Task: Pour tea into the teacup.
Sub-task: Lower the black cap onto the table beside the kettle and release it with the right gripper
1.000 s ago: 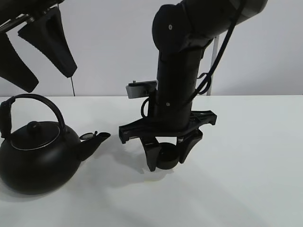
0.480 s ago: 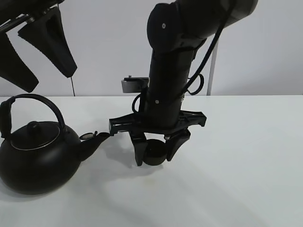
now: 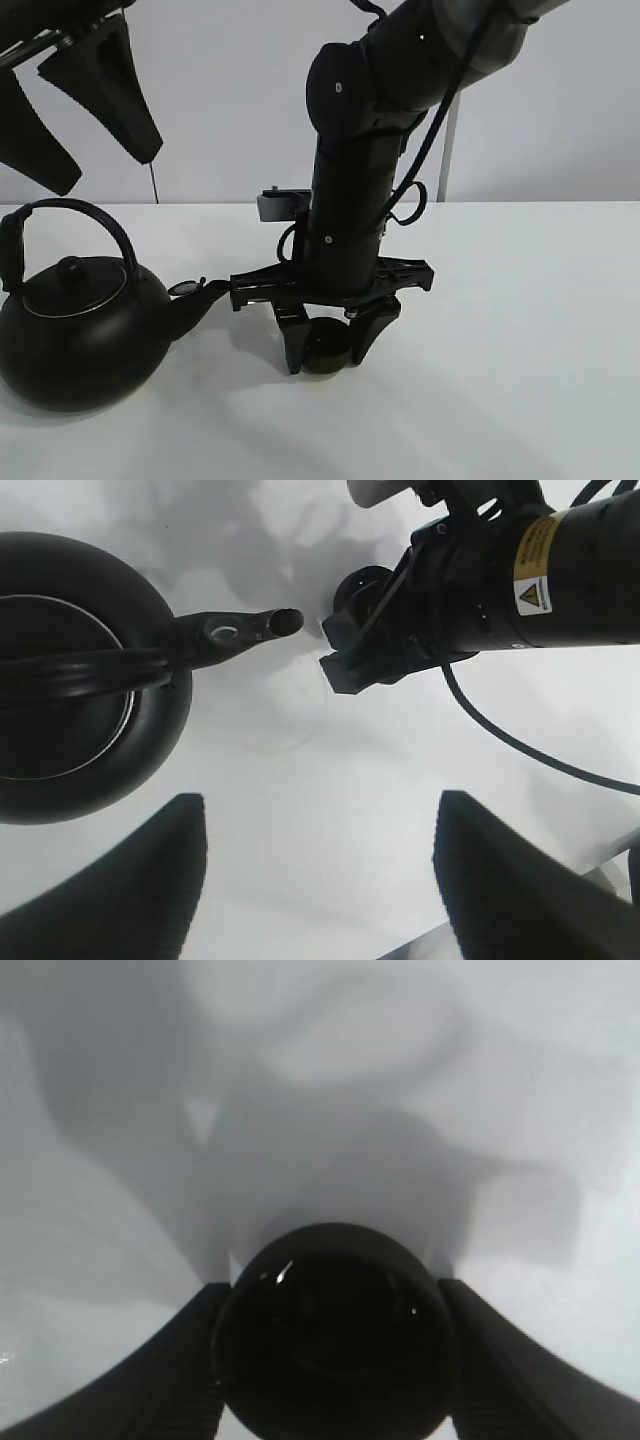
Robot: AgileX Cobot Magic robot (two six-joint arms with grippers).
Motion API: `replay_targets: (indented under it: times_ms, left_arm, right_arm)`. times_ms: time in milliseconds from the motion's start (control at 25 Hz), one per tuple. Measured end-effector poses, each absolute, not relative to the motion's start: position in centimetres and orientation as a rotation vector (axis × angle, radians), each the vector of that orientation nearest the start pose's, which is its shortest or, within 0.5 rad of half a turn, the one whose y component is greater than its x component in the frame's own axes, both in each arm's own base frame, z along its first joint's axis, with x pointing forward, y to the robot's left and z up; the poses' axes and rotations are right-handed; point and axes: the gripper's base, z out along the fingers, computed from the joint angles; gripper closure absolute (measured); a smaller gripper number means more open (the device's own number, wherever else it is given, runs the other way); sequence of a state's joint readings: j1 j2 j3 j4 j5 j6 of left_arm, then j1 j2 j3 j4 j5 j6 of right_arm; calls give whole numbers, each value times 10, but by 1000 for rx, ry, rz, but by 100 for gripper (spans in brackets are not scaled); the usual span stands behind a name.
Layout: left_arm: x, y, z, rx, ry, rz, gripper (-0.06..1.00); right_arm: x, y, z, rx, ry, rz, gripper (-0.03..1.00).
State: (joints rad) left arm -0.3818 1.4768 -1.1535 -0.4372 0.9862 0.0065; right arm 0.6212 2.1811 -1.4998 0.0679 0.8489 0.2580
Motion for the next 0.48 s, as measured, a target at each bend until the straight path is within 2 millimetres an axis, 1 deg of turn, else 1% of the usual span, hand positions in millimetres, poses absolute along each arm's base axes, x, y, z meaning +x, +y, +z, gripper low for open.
replay_targets:
  times_ms: [240, 360, 480]
  left_arm:
    - [260, -139, 292, 292, 2791, -660, 47]
    - [260, -139, 292, 292, 2791, -660, 47]
    - [260, -139, 292, 292, 2791, -660, 47]
  right_arm:
    - [341, 250, 120, -491, 3030, 145, 57]
    - [341, 250, 120, -491, 3034, 143, 50]
    - [340, 250, 120, -492, 3041, 139, 47]
